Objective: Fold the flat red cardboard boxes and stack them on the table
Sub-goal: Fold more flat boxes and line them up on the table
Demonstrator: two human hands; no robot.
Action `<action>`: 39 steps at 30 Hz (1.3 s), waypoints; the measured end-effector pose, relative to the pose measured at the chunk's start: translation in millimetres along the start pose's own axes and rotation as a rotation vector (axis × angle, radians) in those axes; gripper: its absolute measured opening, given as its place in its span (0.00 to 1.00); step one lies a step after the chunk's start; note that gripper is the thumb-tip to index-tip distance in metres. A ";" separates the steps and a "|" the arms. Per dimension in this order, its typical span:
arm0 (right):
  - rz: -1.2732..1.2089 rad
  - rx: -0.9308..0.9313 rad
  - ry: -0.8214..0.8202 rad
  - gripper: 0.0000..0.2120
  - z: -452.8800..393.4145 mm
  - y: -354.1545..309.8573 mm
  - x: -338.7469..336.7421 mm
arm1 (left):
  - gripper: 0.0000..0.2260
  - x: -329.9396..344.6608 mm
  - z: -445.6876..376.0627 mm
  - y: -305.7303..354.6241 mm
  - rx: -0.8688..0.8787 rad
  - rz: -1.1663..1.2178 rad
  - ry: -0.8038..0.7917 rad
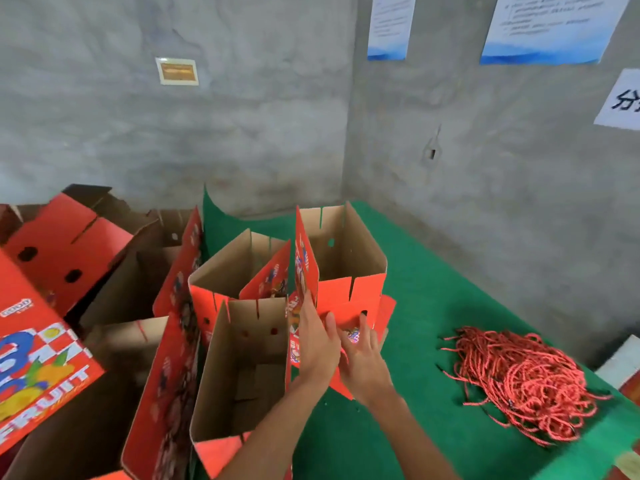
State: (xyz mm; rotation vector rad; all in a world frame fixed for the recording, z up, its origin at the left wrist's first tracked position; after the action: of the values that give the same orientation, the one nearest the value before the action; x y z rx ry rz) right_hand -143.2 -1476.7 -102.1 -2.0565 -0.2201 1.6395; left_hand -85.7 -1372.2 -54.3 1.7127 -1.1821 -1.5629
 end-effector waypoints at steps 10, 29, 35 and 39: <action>-0.247 -0.170 0.344 0.14 18.2 -52.9 -39.2 | 0.17 -35.4 3.2 -6.4 -0.013 -0.011 -0.087; -0.504 -0.594 0.114 0.21 242.6 -462.7 120.0 | 0.22 -482.6 251.2 -148.0 0.194 -0.932 0.377; -0.045 -0.573 -0.107 0.39 288.4 -534.0 192.0 | 0.22 -584.1 308.8 -225.2 -0.022 -0.961 0.445; 0.074 -0.622 -0.270 0.52 316.4 -552.9 231.8 | 0.16 -603.0 355.5 -264.5 0.061 -0.640 0.589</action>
State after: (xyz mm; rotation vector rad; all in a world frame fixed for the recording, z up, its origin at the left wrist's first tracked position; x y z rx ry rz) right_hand -284.4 -813.8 -90.3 -2.2735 -0.8487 2.0847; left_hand -332.0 -665.7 -42.4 2.5136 -0.4024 -1.1751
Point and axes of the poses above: each hand's wrist, its own z-axis away from the middle knuckle, its own x-axis out of the palm, y = z × x, the point moved 9 cm from there along -z, towards the middle knuckle, and after that the axes turned 6 degrees about -z, right-handed, at the moved point
